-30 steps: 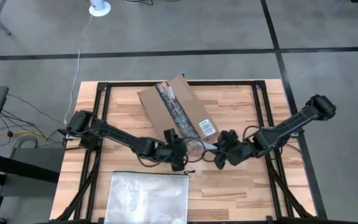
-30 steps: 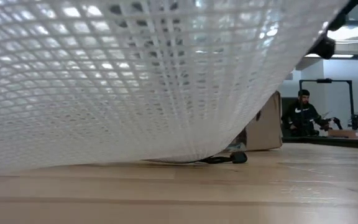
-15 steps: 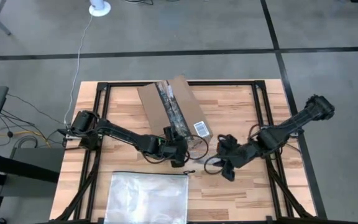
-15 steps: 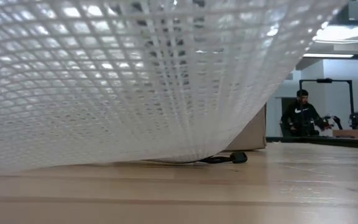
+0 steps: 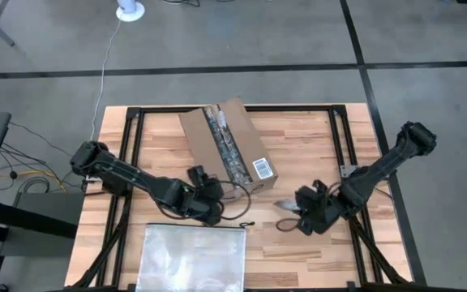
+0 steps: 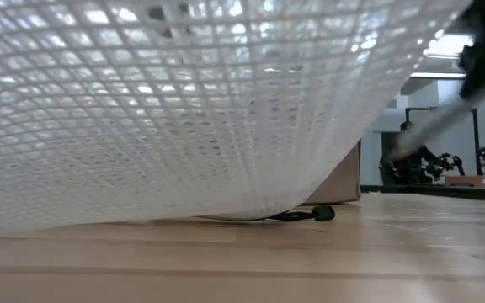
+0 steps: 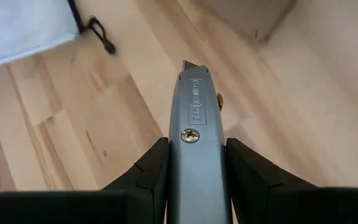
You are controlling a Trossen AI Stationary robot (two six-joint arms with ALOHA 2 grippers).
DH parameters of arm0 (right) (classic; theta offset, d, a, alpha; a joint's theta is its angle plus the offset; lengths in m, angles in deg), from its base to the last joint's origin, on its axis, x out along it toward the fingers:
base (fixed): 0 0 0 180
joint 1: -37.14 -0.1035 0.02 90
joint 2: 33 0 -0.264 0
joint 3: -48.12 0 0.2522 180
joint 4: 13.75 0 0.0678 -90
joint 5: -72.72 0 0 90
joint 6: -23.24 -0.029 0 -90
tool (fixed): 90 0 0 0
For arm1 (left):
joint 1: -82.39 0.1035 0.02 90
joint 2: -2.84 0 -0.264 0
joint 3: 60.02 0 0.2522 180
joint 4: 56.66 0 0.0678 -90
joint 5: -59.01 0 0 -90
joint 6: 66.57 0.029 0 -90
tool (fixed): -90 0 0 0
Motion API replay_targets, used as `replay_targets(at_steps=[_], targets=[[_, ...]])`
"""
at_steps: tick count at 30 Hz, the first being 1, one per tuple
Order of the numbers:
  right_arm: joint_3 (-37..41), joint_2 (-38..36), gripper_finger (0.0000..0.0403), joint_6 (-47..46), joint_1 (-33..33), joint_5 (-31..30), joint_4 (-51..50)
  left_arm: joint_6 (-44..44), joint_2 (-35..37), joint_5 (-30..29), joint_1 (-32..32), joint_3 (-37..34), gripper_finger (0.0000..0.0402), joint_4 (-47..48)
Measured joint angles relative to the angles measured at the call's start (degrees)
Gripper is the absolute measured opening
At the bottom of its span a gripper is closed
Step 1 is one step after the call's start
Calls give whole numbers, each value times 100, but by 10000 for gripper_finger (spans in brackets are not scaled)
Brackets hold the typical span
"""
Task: Unpack boxes
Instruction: Open the box using the cutter
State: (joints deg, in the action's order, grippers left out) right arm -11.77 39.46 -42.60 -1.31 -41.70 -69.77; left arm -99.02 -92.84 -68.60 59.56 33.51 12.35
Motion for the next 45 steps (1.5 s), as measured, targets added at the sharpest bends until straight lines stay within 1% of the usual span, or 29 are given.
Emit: replay_targets(at_steps=[1, 4, 5, 6, 9, 11, 12, 14, 16, 18, 20, 21, 23, 26, 30, 32, 34, 37, 40, 43, 45], targets=[[182, -2, 108, -214, -68, -23, 145, -114, 22, 64, -1, -86, 256, -86], [684, 0, 109, -830, -200, -23, 595, -152, 50, 527, 52, -293, 256, -639], [813, 0, 120, -1015, -237, 1, 743, -116, 30, 676, 86, -324, 256, -821], [927, -1, 138, -1178, -285, 27, 886, -69, 5, 767, 120, -325, 256, -972], [1165, -2, 206, -1408, -397, 69, 1121, 47, -4, 780, 202, -328, 256, -1196], [1096, -12, 241, -1339, -440, 76, 1124, 69, -4, 784, 289, -290, 256, -1199], [988, -25, 252, -1222, -447, 85, 1128, 71, -4, 788, 330, -256, 256, -1094], [649, -85, 263, -757, -443, 73, 1133, 123, -2, 786, 420, -185, 256, -985], [204, -128, 266, 73, -326, -108, 1173, 201, 5, 785, 499, -161, 256, -973], [-182, -131, 266, 1185, -78, -654, 1197, 257, 5, 787, 587, -161, 256, -999], [-434, -96, 267, 2392, 318, -1251, 1184, 315, 5, 786, 660, -161, 256, -1031], [-519, -75, 267, 2944, 551, -1414, 1207, 338, 5, 786, 683, -161, 256, -1050], [-590, -20, 268, 3882, 1107, -1437, 1337, 350, 5, 784, 706, -161, 256, -1110], [-593, 63, 268, 4845, 1754, -1052, 1763, 409, 5, 752, 688, -161, 256, -1282], [-597, 256, 269, 6143, 2190, -622, 2477, 357, 5, 739, 640, -161, 256, -1274], [-599, 431, 269, 6536, 2307, -308, 2672, 307, 5, 733, 621, -161, 256, -1270], [-599, 649, 269, 6698, 2377, -107, 2682, 266, 5, 723, 619, -161, 256, -1267], [-598, 1021, 269, 7058, 2472, -121, 2825, 229, 5, 706, 616, -161, 256, -1267], [-595, 1314, 264, 7281, 2653, -136, 3205, 208, 5, 705, 616, -161, 256, -1266], [-595, 1505, 249, 7284, 2805, -127, 3434, 200, 5, 696, 616, -161, 256, -1264], [-599, 1557, 232, 7280, 2863, -106, 3496, 200, 5, 692, 616, -161, 256, -1263]])
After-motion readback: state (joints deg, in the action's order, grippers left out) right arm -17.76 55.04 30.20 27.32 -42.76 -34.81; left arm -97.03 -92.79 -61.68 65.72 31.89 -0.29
